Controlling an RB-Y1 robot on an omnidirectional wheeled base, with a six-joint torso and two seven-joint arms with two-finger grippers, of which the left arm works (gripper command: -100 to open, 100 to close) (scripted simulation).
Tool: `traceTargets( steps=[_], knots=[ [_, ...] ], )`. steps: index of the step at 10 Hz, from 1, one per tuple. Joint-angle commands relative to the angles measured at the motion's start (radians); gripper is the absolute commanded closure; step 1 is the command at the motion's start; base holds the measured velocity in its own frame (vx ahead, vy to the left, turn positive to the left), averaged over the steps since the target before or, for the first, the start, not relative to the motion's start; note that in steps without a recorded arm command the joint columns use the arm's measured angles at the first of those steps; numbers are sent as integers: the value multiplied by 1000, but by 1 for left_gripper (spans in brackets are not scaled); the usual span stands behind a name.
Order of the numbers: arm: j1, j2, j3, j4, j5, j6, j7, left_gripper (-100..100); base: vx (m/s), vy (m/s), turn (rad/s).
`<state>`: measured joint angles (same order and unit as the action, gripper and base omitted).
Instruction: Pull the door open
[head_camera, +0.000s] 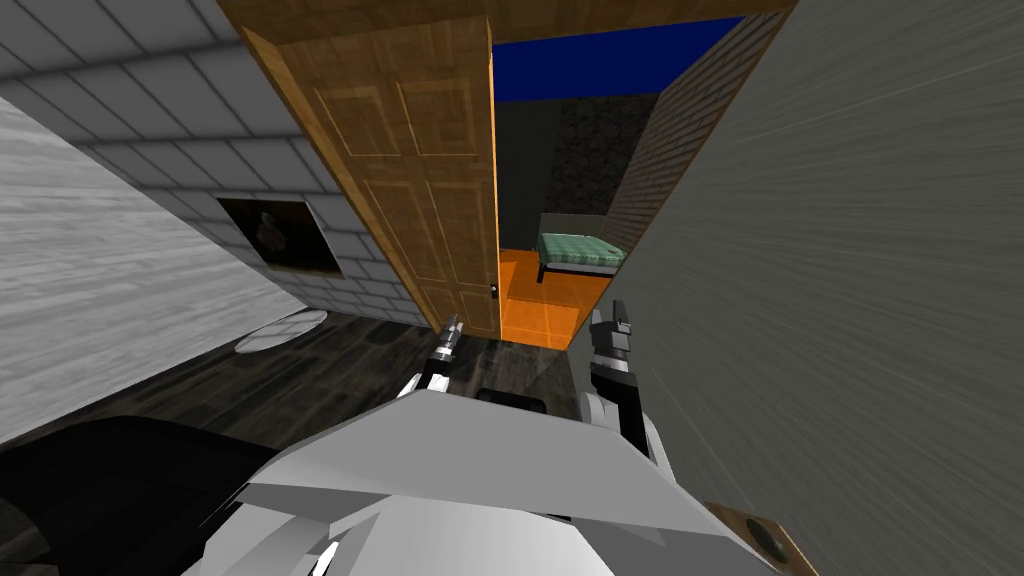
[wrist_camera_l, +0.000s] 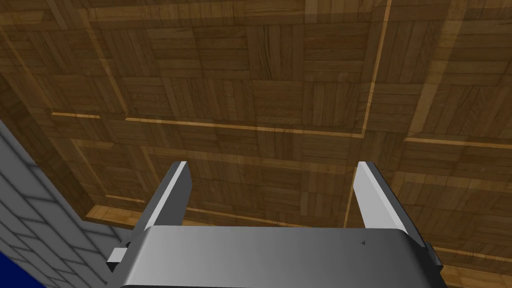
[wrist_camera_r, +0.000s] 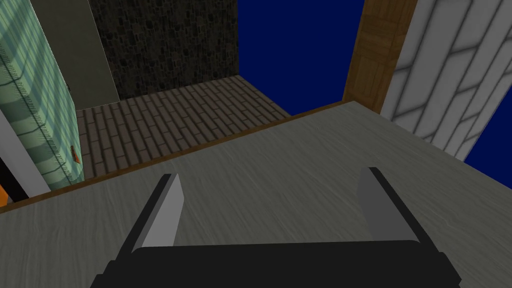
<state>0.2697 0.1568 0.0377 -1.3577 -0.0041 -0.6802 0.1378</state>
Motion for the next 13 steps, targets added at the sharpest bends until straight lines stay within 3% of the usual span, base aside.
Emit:
traceTargets(
  steps=[1,13],
  knots=[
    [-13,3,1,39,2,-9,3,-100,103,-19,-53],
    [-74,24,4,280,18,-68,30,-100,117,-19,-48]
  ],
)
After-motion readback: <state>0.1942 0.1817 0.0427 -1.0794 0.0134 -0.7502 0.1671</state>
